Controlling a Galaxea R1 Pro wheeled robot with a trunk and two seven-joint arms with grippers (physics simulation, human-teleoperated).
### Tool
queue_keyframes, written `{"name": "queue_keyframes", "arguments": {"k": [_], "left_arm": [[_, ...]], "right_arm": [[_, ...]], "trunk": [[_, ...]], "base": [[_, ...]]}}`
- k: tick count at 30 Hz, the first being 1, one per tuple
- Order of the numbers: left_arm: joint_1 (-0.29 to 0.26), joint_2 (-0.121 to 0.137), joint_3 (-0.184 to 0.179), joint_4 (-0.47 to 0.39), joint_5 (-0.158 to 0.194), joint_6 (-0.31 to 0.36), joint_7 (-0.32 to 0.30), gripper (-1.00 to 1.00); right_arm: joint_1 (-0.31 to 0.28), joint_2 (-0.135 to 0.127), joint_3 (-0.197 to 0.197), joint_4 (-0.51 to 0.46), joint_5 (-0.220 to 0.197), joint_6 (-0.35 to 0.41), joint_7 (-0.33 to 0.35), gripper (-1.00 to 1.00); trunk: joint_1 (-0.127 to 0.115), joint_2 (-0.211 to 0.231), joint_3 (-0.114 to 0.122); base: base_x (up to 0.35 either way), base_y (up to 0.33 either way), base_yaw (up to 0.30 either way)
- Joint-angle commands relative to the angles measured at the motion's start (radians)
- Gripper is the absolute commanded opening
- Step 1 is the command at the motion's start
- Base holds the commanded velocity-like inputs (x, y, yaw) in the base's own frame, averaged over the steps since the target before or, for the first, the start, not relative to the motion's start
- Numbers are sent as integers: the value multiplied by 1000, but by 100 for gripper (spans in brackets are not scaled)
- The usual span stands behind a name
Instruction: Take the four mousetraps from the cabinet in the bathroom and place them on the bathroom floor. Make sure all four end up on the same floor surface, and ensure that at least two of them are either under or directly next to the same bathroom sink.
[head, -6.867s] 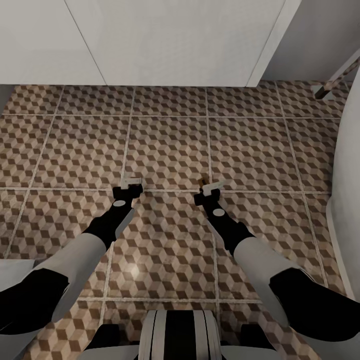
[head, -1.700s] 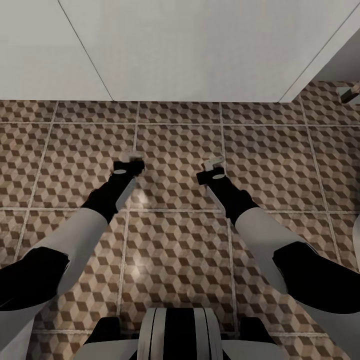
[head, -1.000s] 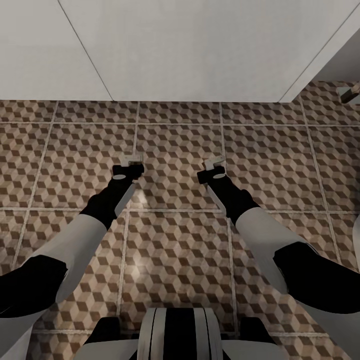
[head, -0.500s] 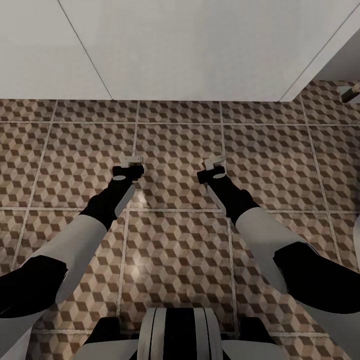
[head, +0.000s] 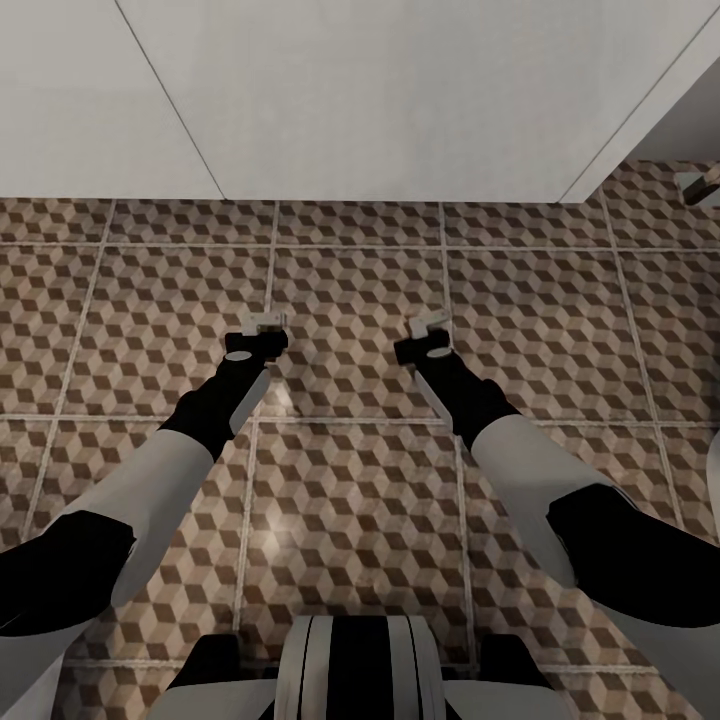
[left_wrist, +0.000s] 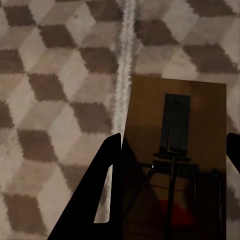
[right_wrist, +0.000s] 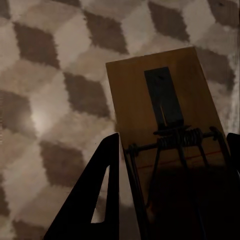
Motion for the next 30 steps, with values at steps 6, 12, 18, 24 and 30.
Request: {"name": "queue_keyframes", "arguments": {"k": [6, 12, 18, 24, 30], "left_arm": [[-1, 1, -6, 0, 8, 4, 11, -100], [-1, 1, -6, 12, 9, 4, 11, -100], [0, 0, -6, 25, 9, 4, 11, -100], [0, 0, -6, 27, 9, 4, 11, -100], [0, 0, -6, 30, 10, 4, 12, -100]], "right_arm": [[1, 0, 8, 9, -6, -75, -8, -100], [5, -1, 8, 12, -6, -98, -8, -100], [8, -9, 8, 15, -5, -143, -7, -100], [10, -12, 8, 17, -6, -156, -7, -100], [11, -13, 8, 18, -6, -157, -7, -100]], "trunk": [[0, 0, -1], [0, 0, -1], [0, 0, -1], [0, 0, -1], [0, 0, -1]], "base": [[0, 0, 0], [0, 0, 0], [0, 0, 0], [0, 0, 0], [0, 0, 0]]}}
